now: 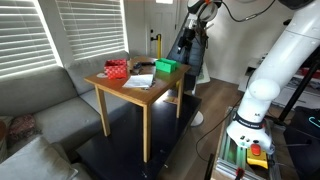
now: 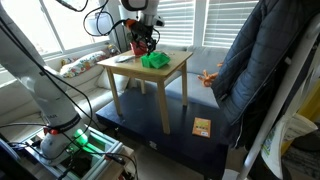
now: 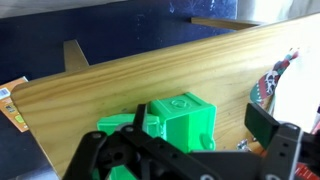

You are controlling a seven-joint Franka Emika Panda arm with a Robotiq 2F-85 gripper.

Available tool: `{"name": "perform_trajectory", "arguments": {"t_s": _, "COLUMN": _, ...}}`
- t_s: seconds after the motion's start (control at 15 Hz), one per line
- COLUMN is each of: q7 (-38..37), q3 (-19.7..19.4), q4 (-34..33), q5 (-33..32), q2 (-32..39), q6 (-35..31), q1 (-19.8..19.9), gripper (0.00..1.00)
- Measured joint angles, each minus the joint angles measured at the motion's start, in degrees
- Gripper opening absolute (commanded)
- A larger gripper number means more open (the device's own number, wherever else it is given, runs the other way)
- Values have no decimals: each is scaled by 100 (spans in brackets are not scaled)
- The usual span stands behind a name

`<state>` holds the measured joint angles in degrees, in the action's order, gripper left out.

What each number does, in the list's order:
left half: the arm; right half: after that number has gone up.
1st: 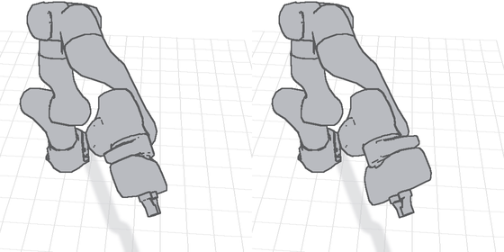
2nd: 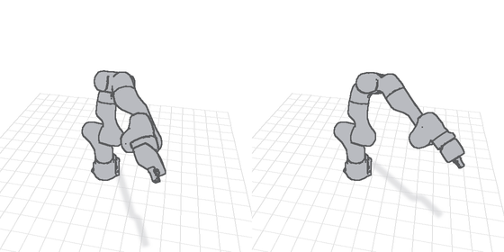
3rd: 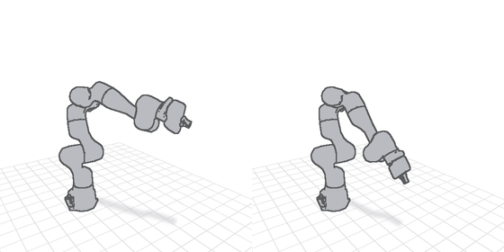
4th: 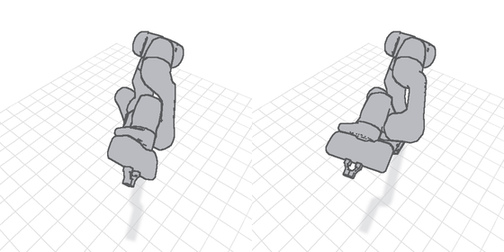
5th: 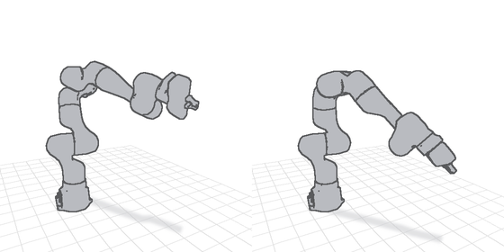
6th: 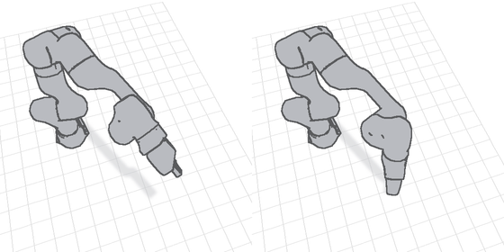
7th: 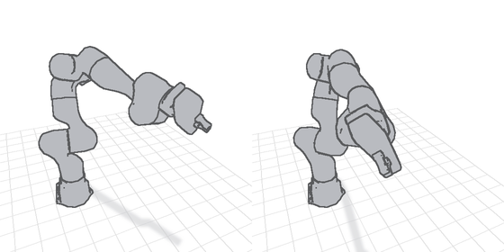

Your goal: Close the green container

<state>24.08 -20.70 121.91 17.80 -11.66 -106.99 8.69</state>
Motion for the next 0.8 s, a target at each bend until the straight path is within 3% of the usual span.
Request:
{"name": "perform_trajectory", "arguments": {"t_s": 0.33, "q7": -2, "q3": 3, "q4": -8, "q5": 52, "q2": 33, "q6": -70, "q1": 18, "gripper": 100}}
{"name": "perform_trajectory", "arguments": {"t_s": 0.8, "q7": 206, "q3": -130, "q4": -209, "q5": 909, "q2": 735, "q6": -588, "q1": 336, "gripper": 100}}
